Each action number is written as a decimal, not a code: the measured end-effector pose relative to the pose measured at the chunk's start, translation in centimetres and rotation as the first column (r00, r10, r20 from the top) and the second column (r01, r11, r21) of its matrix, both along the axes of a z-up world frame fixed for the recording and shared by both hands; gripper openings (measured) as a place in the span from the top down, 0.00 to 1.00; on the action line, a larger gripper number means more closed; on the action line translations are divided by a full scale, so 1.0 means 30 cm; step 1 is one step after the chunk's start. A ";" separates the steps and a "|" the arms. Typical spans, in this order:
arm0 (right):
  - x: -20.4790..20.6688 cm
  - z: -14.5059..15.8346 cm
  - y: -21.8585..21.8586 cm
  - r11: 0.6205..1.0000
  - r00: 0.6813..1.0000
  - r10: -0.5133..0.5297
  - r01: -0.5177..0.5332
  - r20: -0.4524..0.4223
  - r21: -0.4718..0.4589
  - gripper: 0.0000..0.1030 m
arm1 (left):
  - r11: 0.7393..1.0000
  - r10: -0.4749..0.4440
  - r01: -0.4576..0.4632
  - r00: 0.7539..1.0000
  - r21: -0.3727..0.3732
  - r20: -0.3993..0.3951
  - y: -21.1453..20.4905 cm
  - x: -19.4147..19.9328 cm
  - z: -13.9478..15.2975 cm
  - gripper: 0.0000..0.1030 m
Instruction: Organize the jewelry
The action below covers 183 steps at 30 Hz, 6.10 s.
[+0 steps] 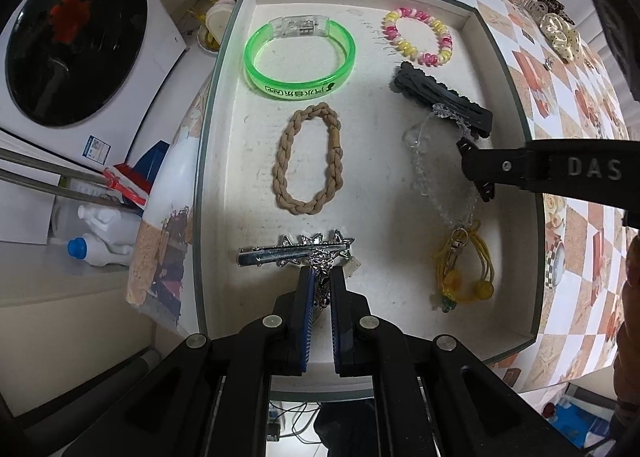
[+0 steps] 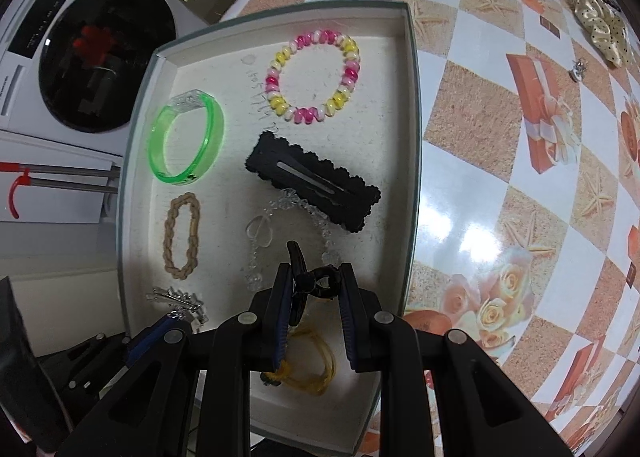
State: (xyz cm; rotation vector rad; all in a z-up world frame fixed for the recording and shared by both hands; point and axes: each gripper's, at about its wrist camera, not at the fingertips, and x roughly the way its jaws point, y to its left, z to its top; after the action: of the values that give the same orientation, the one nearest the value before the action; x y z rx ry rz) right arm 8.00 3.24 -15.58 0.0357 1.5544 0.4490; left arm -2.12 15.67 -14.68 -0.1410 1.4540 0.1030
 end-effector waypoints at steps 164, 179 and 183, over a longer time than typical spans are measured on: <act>-0.133 0.533 -0.106 0.990 0.965 0.057 -0.022 0.255 -0.138 0.10 | 0.991 -0.004 -0.017 0.988 0.135 0.152 0.002 -0.045 0.517 0.00; -0.136 0.533 -0.104 0.990 0.965 0.055 -0.020 0.255 -0.138 0.10 | 0.990 -0.002 -0.019 0.988 0.137 0.152 0.008 -0.055 0.519 0.00; -0.136 0.533 -0.105 0.990 0.965 0.057 -0.022 0.255 -0.138 0.10 | 0.990 0.000 -0.021 0.988 0.138 0.152 0.011 -0.060 0.520 0.00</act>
State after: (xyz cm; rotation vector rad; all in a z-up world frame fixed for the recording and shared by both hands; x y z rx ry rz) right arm 3.93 0.08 0.41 -0.1530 1.3260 0.3634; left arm -3.91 16.01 0.91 -0.0415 1.2894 0.1977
